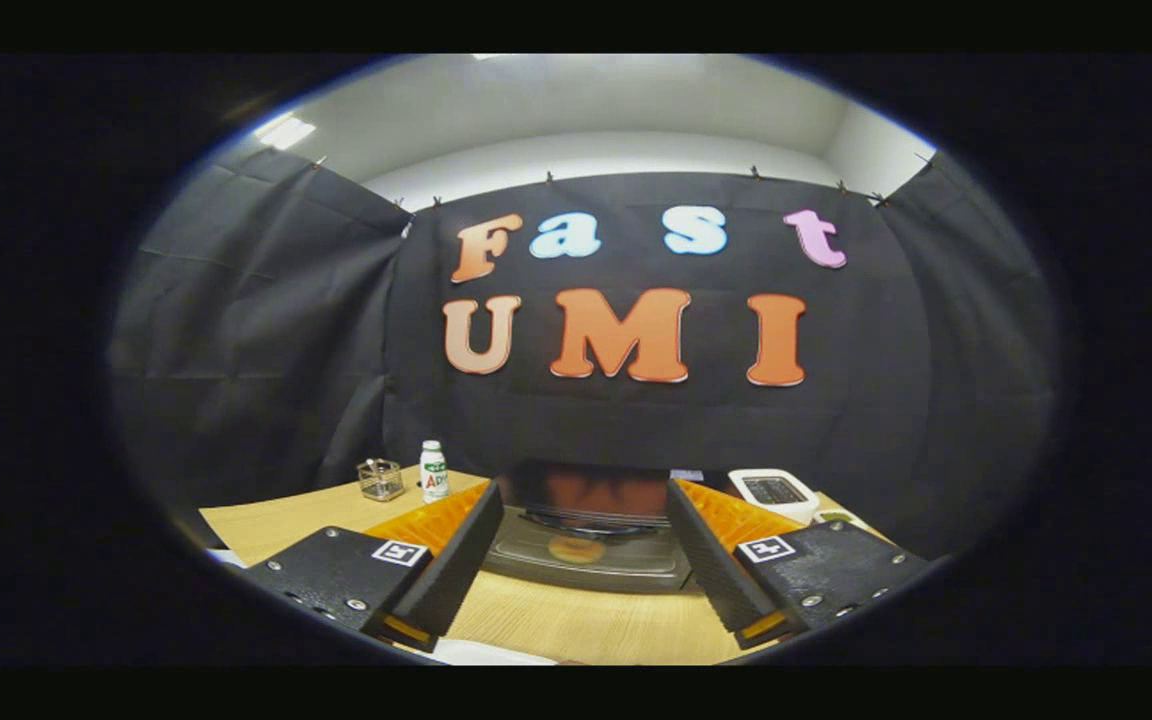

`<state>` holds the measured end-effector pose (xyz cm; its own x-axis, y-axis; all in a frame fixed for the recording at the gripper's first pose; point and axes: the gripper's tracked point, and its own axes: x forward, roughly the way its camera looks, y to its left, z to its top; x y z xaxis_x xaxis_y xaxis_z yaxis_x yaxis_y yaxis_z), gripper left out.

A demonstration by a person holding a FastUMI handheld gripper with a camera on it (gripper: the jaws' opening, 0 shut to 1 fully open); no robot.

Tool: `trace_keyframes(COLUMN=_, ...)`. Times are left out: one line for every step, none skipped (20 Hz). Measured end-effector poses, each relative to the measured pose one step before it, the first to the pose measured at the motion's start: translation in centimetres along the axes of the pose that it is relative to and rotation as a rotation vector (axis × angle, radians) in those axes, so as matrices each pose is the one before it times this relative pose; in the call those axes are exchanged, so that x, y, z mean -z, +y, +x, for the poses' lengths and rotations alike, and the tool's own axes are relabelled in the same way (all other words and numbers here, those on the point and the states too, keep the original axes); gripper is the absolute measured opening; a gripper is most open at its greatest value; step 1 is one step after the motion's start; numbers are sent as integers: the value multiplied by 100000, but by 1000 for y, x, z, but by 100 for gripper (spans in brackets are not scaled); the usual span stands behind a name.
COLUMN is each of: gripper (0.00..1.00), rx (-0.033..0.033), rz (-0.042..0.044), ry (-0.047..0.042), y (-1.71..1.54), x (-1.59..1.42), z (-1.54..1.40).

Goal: Open the toaster oven, put the food inside, and close the toaster oven door.

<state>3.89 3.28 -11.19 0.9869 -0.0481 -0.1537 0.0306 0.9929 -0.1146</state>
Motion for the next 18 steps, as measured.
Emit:
trace_keyframes(gripper=96, rx=-94, rz=-643, ry=-2288, y=-8, x=-925, z=-980)
trace_keyframes(gripper=97, rx=-47, rz=-492, ry=-1315, y=25, x=-682, z=-764)
trace_keyframes(gripper=97, rx=-347, rz=-465, ry=-909, y=5, x=-670, z=-691)
trace_keyframes(gripper=97, rx=-632, rz=-631, ry=-583, y=161, x=-469, z=-609)
trace_keyframes(gripper=97, rx=-685, rz=-499, ry=-865, y=117, x=-548, z=-561)
trace_keyframes(gripper=97, rx=-54, rz=71, ry=-1303, y=-62, x=-637, z=-628)
trace_keyframes(gripper=97, rx=248, rz=789, ry=-1737, y=-59, x=-506, z=-553)
trace_keyframes(gripper=98, rx=-171, rz=489, ry=-1296, y=179, x=-405, z=-459)
trace_keyframes(gripper=98, rx=-535, rz=340, ry=-1035, y=162, x=-292, z=-429)
trace_keyframes(gripper=98, rx=-270, rz=294, ry=-924, y=39, x=-424, z=-363)
trace_keyframes(gripper=98, rx=52, rz=324, ry=-770, y=-27, x=-330, z=-449)
trace_keyframes(gripper=98, rx=-167, rz=225, ry=-819, y=-19, x=-442, z=-279)
trace_keyframes(gripper=98, rx=269, rz=281, ry=-804, y=-110, x=-373, z=-202)
trace_keyframes(gripper=99, rx=280, rz=481, ry=-648, y=-108, x=-318, z=-156)
trace_keyframes(gripper=99, rx=119, rz=676, ry=-717, y=-52, x=-344, z=-218)
trace_keyframes(gripper=99, rx=-57, rz=573, ry=-276, y=-87, x=-263, z=-181)
trace_keyframes(gripper=99, rx=-412, rz=241, ry=114, y=108, x=-89, z=-48)
trace_keyframes(gripper=99, rx=-190, rz=-89, ry=332, y=-45, x=-34, z=16)
